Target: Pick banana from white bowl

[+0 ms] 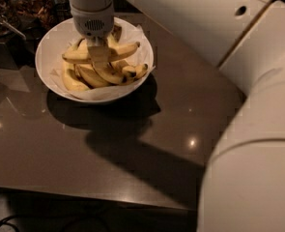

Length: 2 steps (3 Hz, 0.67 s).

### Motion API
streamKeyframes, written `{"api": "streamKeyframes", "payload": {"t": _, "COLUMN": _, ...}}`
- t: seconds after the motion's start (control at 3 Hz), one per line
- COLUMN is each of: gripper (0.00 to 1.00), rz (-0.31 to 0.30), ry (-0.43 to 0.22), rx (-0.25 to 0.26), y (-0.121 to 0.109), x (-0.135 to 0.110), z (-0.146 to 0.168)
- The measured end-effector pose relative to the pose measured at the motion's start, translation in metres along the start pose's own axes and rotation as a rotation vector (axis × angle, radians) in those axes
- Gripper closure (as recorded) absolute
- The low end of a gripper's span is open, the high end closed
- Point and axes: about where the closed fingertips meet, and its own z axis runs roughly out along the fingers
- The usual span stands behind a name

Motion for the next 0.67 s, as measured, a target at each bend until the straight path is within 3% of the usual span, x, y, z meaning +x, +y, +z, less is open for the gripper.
{"api": "streamKeyframes", "payload": {"t": 0.33, "gripper": 1.00, "rz": 0.041, "ry": -0.033, "rx": 0.063, "y": 0.010, "x": 0.009, "z": -0.021}}
{"api": "streamKeyframes", "payload": {"t": 0.67, "gripper": 1.00, "rz": 0.057, "ry": -0.046, "rx": 0.106, "y": 0.036, "x": 0.021, "z": -0.043}}
